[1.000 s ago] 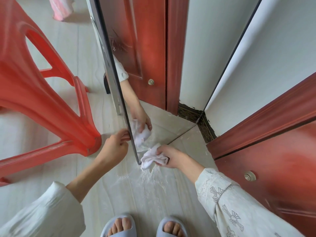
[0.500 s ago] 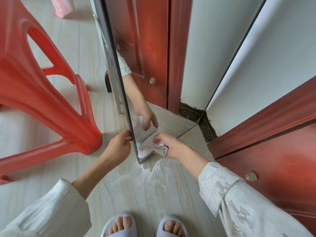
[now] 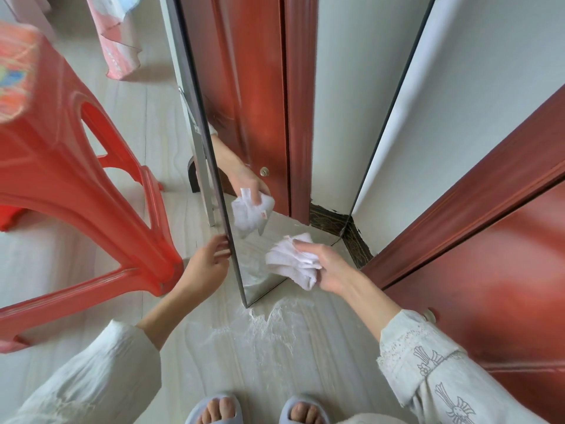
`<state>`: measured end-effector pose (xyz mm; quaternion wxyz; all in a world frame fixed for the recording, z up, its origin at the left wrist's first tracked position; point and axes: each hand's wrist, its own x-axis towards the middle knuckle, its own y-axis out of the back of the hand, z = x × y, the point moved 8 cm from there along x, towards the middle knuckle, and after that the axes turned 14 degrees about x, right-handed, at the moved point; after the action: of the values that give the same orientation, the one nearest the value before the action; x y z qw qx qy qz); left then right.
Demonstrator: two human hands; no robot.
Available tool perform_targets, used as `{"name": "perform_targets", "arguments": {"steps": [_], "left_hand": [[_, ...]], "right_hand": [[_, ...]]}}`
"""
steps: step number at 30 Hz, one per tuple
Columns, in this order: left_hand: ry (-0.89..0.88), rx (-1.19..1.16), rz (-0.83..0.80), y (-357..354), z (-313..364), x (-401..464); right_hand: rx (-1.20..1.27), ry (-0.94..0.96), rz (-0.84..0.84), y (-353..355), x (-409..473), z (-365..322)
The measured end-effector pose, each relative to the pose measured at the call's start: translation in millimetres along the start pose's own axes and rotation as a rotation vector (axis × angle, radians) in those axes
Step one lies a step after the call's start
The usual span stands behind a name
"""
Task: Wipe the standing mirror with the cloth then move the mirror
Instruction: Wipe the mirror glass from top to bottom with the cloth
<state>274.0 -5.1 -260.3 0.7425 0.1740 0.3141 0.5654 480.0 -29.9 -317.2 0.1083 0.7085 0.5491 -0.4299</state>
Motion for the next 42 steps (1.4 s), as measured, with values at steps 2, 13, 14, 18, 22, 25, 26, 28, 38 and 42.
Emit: {"name": "perform_targets", "arguments": {"steps": [2,13,14,18,22,25,26,28,38,42], "left_hand": [[0.026,0.007,-0.023,-5.0,-6.0,1.5],[0.126,0.119,-0.181,-54.2,-49.9,24.9],[0.126,0.126,-0.187,-58.3,-53.3,28.1],[0.168,0.142,-0.203,-75.3,-70.8,39.0],[0.183,0.16,-0.2,-81.4,-78.6,44.5],[0.2,0.17,-0.185,-81.2,-80.8,46.8],[0.201,0.17,-0.18,-81.3,-80.4,46.9],[0.199,0.165,-0.171,-80.0,-77.8,45.2],[0.178,0.137,-0.14,-73.6,-69.5,39.9],[0.18,0.119,-0.137,-74.2,-72.8,41.9]], "right_hand": [[-0.087,0.028,0.126,23.3,2.4,1.2],[0.233,0.034,0.436,99.5,51.3,-4.0],[0.257,0.044,0.452,103.1,59.2,-6.4],[0.351,0.075,0.523,117.2,91.9,-11.6],[0.265,0.147,0.445,110.8,111.6,-22.9],[0.278,0.2,0.394,100.0,117.5,-28.8],[0.287,0.212,0.375,94.6,114.5,-31.7],[0.344,0.236,0.381,90.4,107.9,-37.3],[0.407,0.377,0.382,68.2,85.8,-59.9],[0.511,0.175,0.332,66.2,110.9,-24.6]]}}
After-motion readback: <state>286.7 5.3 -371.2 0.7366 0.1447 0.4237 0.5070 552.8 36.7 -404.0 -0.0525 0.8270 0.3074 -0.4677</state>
